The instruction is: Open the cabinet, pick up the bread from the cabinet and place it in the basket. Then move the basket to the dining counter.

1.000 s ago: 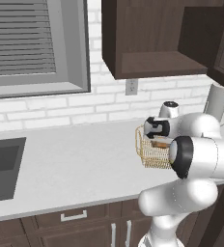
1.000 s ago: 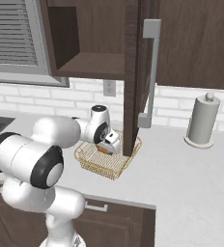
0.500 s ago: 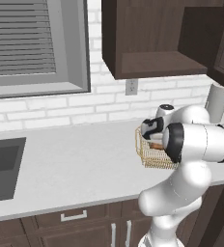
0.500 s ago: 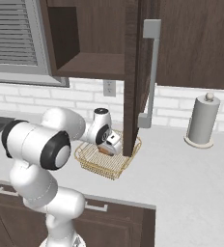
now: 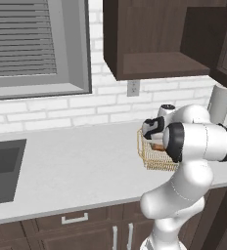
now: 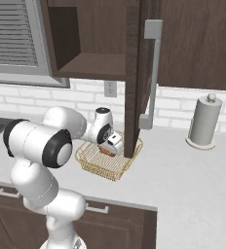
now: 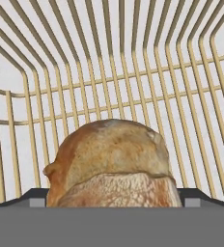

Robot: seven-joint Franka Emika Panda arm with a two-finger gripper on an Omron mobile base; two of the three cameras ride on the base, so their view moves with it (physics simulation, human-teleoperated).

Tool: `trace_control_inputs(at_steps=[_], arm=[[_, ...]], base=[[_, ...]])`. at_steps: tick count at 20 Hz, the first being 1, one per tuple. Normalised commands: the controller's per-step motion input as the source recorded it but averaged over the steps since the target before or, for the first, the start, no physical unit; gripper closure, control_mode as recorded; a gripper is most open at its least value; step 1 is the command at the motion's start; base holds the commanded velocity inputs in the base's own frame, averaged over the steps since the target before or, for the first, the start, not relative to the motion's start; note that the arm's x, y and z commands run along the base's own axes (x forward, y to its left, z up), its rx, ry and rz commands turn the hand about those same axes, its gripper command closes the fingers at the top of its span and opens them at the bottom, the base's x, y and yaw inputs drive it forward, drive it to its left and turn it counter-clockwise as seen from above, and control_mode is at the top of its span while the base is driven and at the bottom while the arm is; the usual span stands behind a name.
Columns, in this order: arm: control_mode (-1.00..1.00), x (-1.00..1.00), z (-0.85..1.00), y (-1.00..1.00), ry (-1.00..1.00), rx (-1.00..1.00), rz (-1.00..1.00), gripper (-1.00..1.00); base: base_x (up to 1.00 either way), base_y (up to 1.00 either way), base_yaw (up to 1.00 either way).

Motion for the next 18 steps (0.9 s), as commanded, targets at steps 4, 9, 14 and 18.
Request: trace_control_inputs(at_steps=[4,9,14,18], arm=[[-1.0,0.0,0.0,0.0,0.0,0.0,0.0,-1.0],[-1.0,-0.02,0.0,-0.01,-0.01,0.0,0.0,-1.0],[-1.0,-0.22,0.06,-0.07,-0.2,0.0,0.0,-1.0],[-1.0,0.0,0.05,-0.23,-0.18,0.0,0.0,-1.0]], base=[[0.0,0.0,0.0],[0.0,0.0,0.0],[0.0,0.0,0.0],[0.0,0.0,0.0]])
